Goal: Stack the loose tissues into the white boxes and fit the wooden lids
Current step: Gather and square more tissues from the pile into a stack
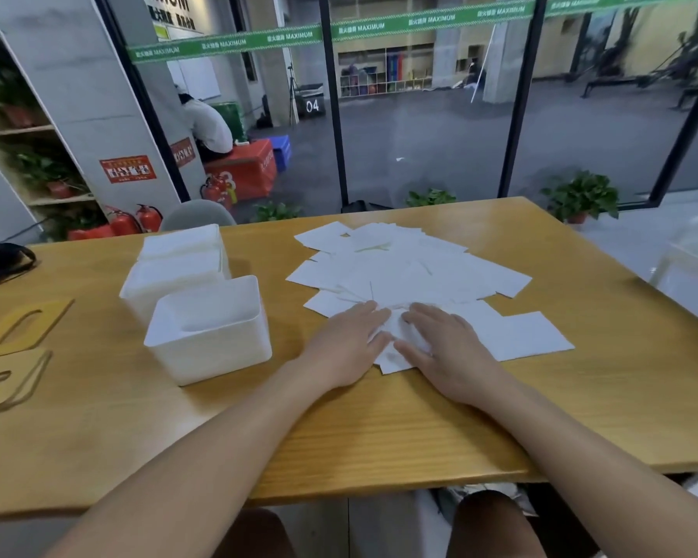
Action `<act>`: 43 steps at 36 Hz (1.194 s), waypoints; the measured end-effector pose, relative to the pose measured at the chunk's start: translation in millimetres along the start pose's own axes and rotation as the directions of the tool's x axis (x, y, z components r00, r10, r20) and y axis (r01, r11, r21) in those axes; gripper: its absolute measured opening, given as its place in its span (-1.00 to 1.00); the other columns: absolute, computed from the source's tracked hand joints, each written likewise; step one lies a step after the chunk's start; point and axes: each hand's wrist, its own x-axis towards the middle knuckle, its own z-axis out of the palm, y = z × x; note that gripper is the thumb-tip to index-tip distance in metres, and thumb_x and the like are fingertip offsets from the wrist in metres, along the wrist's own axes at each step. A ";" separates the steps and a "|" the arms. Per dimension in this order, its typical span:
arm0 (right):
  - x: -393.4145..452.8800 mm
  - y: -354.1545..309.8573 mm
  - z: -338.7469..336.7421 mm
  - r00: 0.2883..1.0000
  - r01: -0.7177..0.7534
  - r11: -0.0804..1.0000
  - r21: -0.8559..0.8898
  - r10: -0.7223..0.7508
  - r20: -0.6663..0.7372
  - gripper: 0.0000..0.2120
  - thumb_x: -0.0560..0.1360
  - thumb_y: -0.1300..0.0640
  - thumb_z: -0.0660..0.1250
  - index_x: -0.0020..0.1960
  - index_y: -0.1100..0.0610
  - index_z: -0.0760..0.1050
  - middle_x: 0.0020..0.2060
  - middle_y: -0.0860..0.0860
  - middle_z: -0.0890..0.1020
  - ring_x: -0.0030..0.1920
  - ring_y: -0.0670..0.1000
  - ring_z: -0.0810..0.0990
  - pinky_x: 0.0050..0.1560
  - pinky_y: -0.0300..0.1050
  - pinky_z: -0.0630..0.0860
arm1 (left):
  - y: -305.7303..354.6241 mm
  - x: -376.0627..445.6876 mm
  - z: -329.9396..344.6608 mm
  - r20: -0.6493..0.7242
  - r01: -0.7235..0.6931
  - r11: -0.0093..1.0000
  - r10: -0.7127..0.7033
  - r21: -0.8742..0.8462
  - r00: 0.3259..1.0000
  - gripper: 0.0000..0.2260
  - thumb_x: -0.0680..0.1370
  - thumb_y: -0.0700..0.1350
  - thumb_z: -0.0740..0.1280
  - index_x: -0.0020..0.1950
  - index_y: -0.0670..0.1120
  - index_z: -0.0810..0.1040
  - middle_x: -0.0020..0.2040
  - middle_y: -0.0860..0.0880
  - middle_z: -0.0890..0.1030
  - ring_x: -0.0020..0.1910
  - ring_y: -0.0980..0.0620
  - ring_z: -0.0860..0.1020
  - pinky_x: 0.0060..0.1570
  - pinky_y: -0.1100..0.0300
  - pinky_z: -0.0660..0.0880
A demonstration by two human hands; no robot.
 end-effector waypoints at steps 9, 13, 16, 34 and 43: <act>-33.8 17.9 -21.1 0.977 -0.166 0.977 -0.133 0.145 -0.154 -0.45 0.64 -0.18 0.42 0.56 -0.01 0.47 0.51 -0.02 0.48 0.50 0.08 0.41 0.51 0.06 0.27 | 6.8 16.7 6.4 -0.024 0.049 0.998 -0.049 0.034 0.999 -0.54 0.81 0.12 0.07 0.71 0.08 0.30 0.72 0.01 0.28 0.68 -0.12 0.27 0.60 -0.08 0.29; -38.9 30.6 -31.4 0.947 -0.277 0.946 -0.169 0.240 -0.212 -0.50 0.65 -0.15 0.41 0.51 0.03 0.51 0.39 0.00 0.55 0.38 0.10 0.50 0.42 0.07 0.38 | 6.2 25.4 7.6 -0.015 0.058 0.998 -0.058 0.019 0.998 -0.52 0.82 0.13 0.06 0.75 0.08 0.25 0.77 0.00 0.18 0.73 -0.10 0.18 0.67 -0.09 0.19; -40.1 38.5 -35.0 0.933 -0.324 0.932 -0.161 0.287 -0.217 -0.52 0.65 -0.13 0.41 0.49 0.06 0.52 0.31 0.01 0.62 0.31 0.10 0.54 0.34 0.05 0.46 | 5.5 26.4 7.6 -0.019 0.060 0.998 -0.060 0.015 0.998 -0.53 0.82 0.13 0.06 0.73 0.08 0.28 0.76 0.01 0.22 0.72 -0.11 0.20 0.66 -0.08 0.21; -74.3 39.5 -46.6 0.877 -0.263 0.904 0.337 0.370 -0.308 -0.93 0.59 0.07 0.46 0.00 -0.10 0.67 -0.27 -0.17 0.66 -0.27 -0.14 0.59 -0.33 -0.19 0.47 | 37.3 7.5 3.7 -0.201 -0.062 0.998 0.054 -0.033 0.978 -0.65 0.81 0.01 0.11 0.50 0.04 0.58 0.47 0.00 0.57 0.50 -0.06 0.44 0.54 -0.05 0.36; -78.8 -22.1 -22.3 0.964 0.031 0.800 0.599 0.134 -0.228 -0.94 0.64 0.07 0.48 -0.01 -0.04 0.68 -0.23 -0.08 0.70 -0.22 -0.03 0.67 -0.12 -0.02 0.64 | 84.3 -18.2 1.1 0.094 0.185 0.463 -0.214 -0.867 0.972 -0.55 0.70 0.28 0.33 0.22 -0.10 0.67 -0.02 -0.16 0.77 -0.01 -0.14 0.78 -0.05 -0.05 0.75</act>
